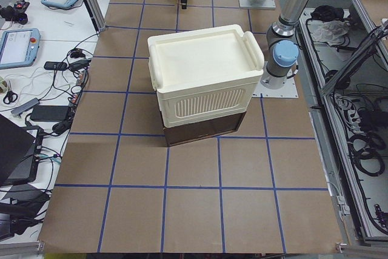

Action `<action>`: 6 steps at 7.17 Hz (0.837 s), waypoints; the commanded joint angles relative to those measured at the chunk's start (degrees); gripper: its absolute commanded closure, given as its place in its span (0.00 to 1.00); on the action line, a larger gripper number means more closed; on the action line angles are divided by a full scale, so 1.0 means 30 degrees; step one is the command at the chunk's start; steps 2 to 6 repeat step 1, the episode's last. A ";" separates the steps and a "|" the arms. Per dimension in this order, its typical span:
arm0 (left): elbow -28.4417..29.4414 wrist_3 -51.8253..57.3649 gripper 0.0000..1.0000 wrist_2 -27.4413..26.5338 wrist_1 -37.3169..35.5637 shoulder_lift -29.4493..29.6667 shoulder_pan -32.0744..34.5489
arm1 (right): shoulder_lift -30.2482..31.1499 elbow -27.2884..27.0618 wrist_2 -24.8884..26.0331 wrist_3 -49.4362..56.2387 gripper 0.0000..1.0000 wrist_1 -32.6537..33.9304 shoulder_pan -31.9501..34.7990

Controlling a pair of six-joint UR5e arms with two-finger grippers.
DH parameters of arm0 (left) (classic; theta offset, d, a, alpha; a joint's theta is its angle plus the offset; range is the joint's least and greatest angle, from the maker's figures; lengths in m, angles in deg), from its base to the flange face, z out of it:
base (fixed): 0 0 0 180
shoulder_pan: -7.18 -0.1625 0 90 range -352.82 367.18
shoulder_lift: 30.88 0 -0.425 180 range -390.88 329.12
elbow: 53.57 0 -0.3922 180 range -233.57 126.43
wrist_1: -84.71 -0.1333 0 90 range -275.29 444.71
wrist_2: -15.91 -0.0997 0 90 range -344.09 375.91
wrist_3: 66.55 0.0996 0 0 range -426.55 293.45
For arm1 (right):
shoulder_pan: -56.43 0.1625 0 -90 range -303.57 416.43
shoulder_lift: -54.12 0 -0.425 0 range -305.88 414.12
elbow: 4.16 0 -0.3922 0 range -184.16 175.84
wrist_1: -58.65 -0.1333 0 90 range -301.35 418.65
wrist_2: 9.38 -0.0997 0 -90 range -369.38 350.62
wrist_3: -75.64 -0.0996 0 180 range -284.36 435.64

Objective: Pull drawer sideways

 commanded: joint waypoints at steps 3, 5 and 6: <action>-0.0082 0.0041 0.00 -0.0056 0.0033 -0.0080 0.0051 | 0.0000 0.0001 0.0000 0.0000 0.00 0.0008 -0.0029; -0.0082 0.0041 0.00 -0.0056 0.0033 -0.0080 0.0051 | 0.0000 0.0001 0.0000 0.0000 0.00 0.0008 -0.0029; -0.0082 0.0041 0.00 -0.0056 0.0033 -0.0080 0.0051 | 0.0000 0.0001 0.0000 0.0000 0.00 0.0008 -0.0029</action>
